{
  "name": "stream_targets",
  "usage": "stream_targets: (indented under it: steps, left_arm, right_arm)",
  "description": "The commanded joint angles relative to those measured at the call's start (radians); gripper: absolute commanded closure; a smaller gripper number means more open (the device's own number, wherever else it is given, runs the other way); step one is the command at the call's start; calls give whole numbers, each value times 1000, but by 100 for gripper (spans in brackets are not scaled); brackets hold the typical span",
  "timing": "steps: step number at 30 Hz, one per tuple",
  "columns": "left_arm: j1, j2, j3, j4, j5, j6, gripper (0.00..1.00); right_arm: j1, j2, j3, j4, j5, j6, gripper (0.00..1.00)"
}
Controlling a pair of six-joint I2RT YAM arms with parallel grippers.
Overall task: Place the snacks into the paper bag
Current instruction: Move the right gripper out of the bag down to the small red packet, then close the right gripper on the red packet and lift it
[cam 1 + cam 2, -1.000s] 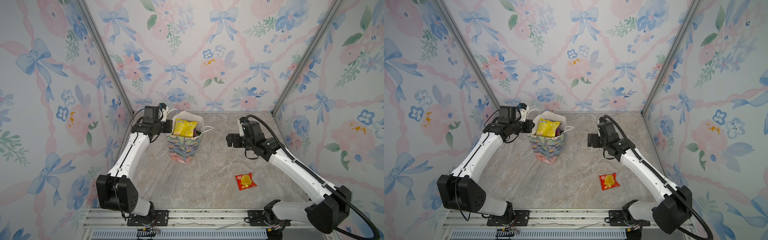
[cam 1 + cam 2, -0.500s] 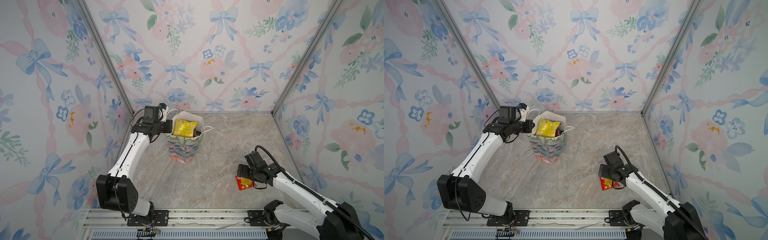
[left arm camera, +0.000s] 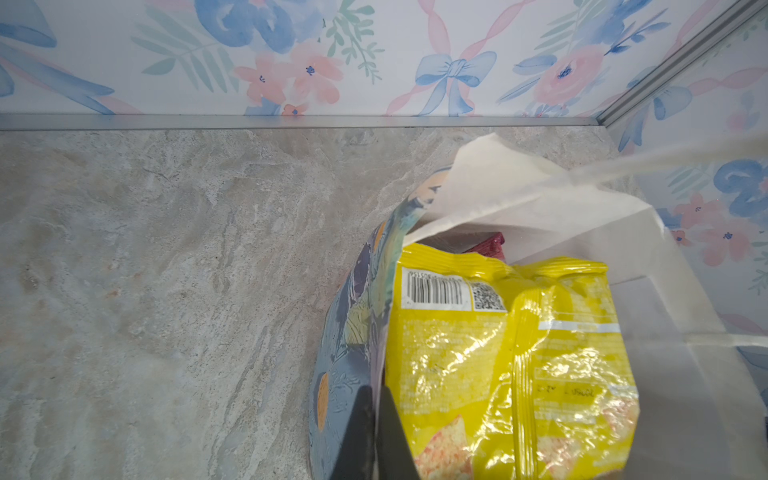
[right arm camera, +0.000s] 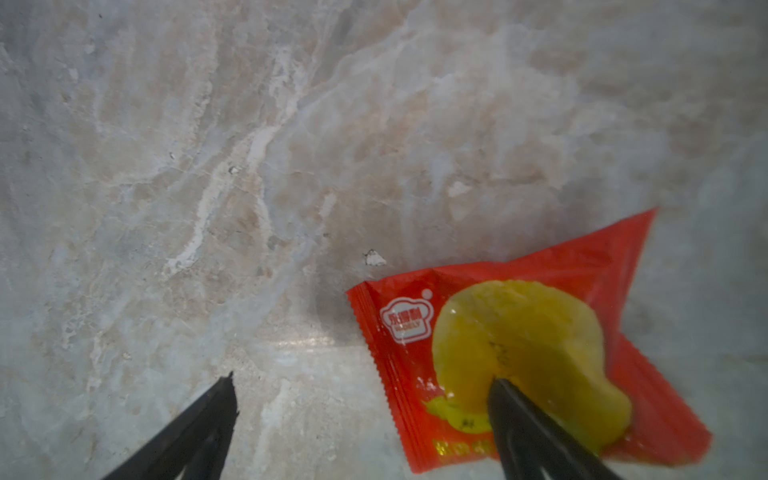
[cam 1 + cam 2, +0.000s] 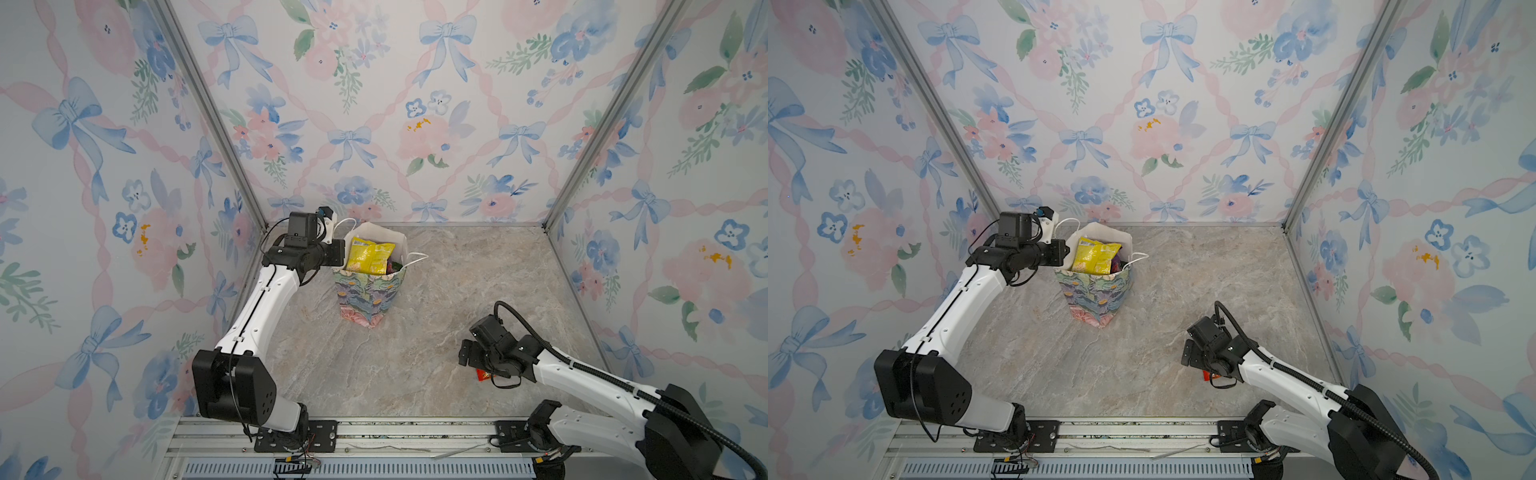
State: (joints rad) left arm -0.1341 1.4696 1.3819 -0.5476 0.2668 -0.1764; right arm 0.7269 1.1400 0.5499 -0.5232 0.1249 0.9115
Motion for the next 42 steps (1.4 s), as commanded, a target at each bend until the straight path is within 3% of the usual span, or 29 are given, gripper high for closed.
stream_targets:
  steps: [1, 5, 9, 14, 27, 31, 35, 42]
  left_arm:
    - [8, 9, -18, -31, 1, 16, 100]
    - [9, 6, -18, -31, -5, 16, 100]
    - [8, 7, -18, -31, -3, 18, 100]
    - [9, 7, -18, -30, -3, 19, 100]
    - [8, 5, -18, -31, -4, 16, 100]
    - [8, 6, -18, -32, -3, 16, 100]
    - [7, 5, -19, -31, -4, 17, 100]
    - [8, 6, -18, -31, -3, 17, 100]
  right_arm:
    - [32, 58, 50, 95, -22, 47, 3]
    - [52, 137, 120, 128, -31, 27, 3]
    - [52, 152, 176, 39, 17, -27, 4]
    - [24, 65, 143, -60, 75, -48, 4]
    - [-105, -154, -48, -139, 43, -43, 1]
    - [-128, -145, -79, -111, 33, -58, 11]
    - [-134, -125, -98, -79, 38, -67, 28]
    - [-132, -95, -107, -24, 33, -75, 50]
